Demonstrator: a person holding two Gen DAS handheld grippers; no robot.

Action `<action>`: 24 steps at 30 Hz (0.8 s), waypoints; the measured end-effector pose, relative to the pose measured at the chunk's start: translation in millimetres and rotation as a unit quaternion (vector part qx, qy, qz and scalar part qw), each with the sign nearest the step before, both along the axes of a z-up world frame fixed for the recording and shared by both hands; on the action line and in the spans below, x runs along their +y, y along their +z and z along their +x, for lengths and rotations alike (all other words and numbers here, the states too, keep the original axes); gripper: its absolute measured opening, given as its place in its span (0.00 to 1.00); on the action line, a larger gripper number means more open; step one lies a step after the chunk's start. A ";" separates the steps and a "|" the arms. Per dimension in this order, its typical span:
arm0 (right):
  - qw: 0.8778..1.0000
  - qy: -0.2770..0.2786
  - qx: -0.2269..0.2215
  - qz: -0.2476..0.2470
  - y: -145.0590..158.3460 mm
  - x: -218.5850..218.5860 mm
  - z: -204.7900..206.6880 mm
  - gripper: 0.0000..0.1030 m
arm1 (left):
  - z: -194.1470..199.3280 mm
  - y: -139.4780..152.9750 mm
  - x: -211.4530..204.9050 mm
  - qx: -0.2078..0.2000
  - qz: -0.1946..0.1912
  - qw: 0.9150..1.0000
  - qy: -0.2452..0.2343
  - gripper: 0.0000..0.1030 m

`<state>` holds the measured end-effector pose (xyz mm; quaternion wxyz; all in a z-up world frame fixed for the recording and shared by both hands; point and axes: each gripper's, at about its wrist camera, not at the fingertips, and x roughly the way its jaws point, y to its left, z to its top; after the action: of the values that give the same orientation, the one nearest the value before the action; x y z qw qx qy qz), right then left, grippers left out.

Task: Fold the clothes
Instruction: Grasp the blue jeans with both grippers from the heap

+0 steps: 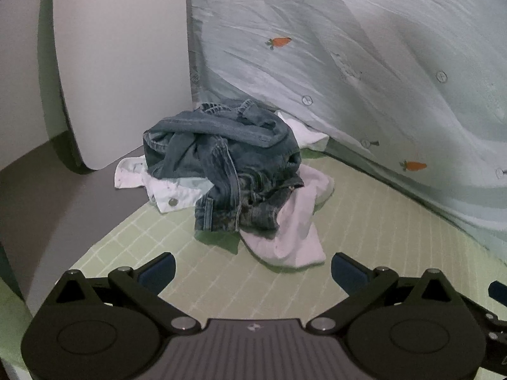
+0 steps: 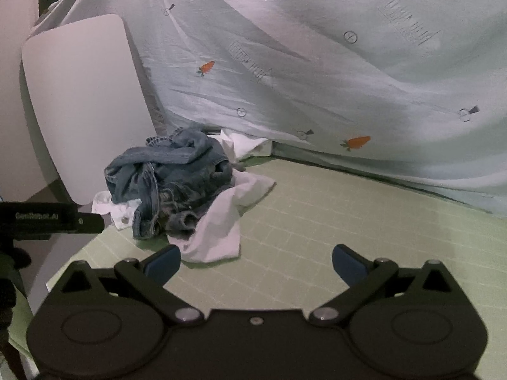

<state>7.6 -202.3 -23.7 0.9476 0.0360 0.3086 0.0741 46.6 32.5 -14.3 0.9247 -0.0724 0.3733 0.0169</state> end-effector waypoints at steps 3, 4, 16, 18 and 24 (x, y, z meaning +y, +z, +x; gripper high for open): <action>1.000 0.013 0.000 -0.010 -0.1 2.5 25.4 1.00 | 20.4 -3.1 10.2 0.003 0.000 1.000 0.005 1.00; 1.000 0.017 -0.001 -0.015 0.2 3.8 33.9 1.00 | 28.0 -5.1 15.4 0.005 0.000 1.000 0.008 1.00; 0.996 0.070 -0.010 -0.053 -8.2 52.8 201.1 1.00 | 152.5 -37.3 111.9 0.032 0.004 0.995 0.095 1.00; 0.995 0.086 -0.003 -0.057 -17.9 68.7 233.8 1.00 | 178.0 -44.5 131.2 0.035 0.001 0.993 0.110 1.00; 0.989 0.144 0.009 -0.041 -53.0 121.6 336.2 1.00 | 244.8 -62.5 170.8 0.022 -0.016 0.990 0.142 0.99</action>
<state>343.8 -80.7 -76.8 0.9248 -0.0470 0.3222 0.1970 291.4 203.3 -76.9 0.9035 -0.1387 0.3794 0.1435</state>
